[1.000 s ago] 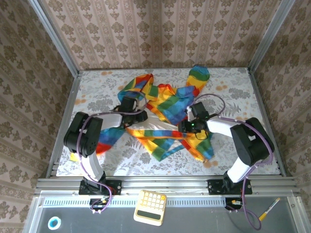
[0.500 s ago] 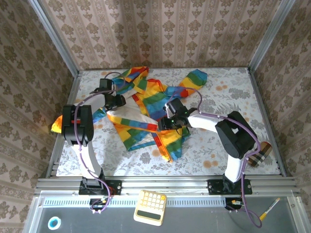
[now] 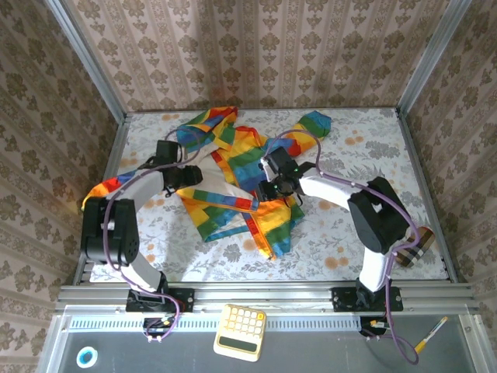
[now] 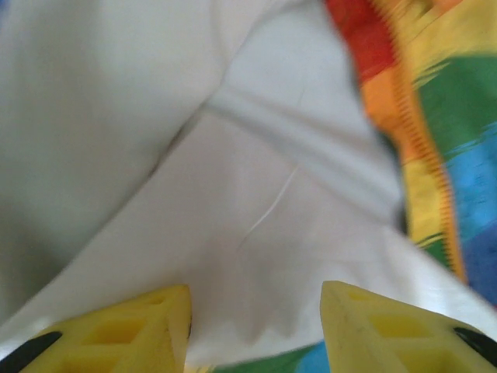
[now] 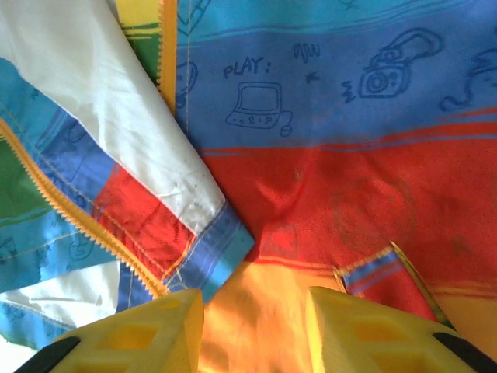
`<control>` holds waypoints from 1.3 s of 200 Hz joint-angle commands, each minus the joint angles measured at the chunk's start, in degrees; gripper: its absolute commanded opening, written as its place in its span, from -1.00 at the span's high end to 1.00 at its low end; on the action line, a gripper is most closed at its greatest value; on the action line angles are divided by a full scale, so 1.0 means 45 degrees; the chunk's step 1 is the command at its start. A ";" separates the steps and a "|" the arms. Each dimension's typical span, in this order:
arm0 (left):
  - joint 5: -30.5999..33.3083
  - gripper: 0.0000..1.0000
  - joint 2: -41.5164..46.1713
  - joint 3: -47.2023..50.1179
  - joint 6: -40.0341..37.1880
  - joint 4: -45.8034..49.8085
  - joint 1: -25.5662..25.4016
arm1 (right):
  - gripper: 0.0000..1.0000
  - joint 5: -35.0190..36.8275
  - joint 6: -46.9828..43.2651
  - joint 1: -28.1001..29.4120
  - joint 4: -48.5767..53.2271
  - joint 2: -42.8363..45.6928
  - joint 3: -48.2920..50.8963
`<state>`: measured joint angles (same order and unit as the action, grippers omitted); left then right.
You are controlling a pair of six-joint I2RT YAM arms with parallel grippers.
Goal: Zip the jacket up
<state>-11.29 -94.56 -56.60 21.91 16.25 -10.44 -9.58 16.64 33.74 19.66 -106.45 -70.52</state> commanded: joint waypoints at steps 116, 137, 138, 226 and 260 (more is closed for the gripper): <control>0.0106 0.07 -0.7930 -0.8083 -0.0116 0.1993 -0.4399 | 0.47 0.0118 0.2144 -0.1091 -0.0715 0.2434 0.5669; 0.0087 0.07 -0.7823 -0.8232 0.0005 0.2111 -0.4556 | 0.45 0.0108 0.1958 -0.1390 -0.0185 0.2986 0.5497; 0.0097 0.07 -0.7809 -0.8218 0.0009 0.2111 -0.4556 | 0.45 0.0113 0.1942 -0.1406 -0.0148 0.3019 0.5477; -0.0079 0.02 -0.2315 -0.5143 -0.0224 0.2066 -0.3172 | 0.26 0.2019 -0.1393 -0.0252 0.2763 0.4191 0.1729; -0.0694 0.00 -0.0175 -0.2860 0.0473 0.1181 -0.2331 | 0.22 0.3242 -0.2674 0.1291 0.3377 0.2435 0.0055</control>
<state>-11.70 -100.27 -75.83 22.35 23.22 -23.22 -0.97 10.98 35.48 29.10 -89.76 -66.19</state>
